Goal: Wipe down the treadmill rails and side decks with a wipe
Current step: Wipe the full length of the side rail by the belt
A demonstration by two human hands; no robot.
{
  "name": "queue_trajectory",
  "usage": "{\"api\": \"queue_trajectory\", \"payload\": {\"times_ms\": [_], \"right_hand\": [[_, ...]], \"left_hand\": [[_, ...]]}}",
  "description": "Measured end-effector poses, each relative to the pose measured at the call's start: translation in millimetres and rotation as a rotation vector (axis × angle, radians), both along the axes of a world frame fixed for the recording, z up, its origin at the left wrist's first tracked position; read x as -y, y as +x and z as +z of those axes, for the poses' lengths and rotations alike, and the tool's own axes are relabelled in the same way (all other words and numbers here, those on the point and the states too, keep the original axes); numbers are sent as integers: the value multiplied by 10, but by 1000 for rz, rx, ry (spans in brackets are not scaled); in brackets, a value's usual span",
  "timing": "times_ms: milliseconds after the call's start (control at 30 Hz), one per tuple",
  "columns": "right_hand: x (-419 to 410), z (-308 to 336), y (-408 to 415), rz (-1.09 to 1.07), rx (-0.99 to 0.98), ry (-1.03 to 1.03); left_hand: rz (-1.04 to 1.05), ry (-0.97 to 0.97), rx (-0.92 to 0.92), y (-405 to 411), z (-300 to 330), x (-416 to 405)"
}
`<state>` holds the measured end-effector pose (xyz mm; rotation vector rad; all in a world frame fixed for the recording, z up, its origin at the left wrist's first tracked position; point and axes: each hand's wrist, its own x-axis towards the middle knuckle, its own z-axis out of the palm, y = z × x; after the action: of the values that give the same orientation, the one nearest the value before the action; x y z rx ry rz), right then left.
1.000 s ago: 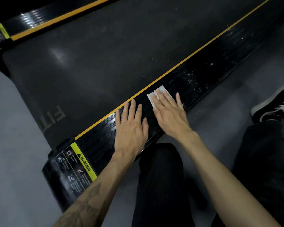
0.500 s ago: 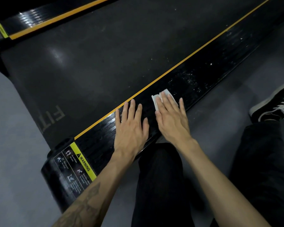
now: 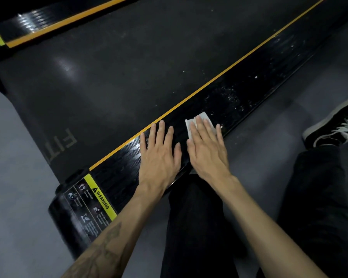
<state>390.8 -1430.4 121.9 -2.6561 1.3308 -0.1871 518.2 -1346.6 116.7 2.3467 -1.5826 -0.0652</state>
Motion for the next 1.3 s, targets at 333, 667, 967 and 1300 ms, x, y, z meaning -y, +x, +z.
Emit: {"api": "queue_trajectory", "payload": {"times_ms": [333,667,967,1300], "right_hand": [[157,26,-69,4,-31,-30],[217,54,-205,88,-66,16],[-8,35,-73,-3,-8,41],[-143,-119,-121,-70,162,15]], "left_hand": [[-20,-9,-14,12,-20,8],[-69,-2,-13,3,-12,8],[-56,8,-11,-7,-13,30],[-32,-6,-20,-33,6,55]]}}
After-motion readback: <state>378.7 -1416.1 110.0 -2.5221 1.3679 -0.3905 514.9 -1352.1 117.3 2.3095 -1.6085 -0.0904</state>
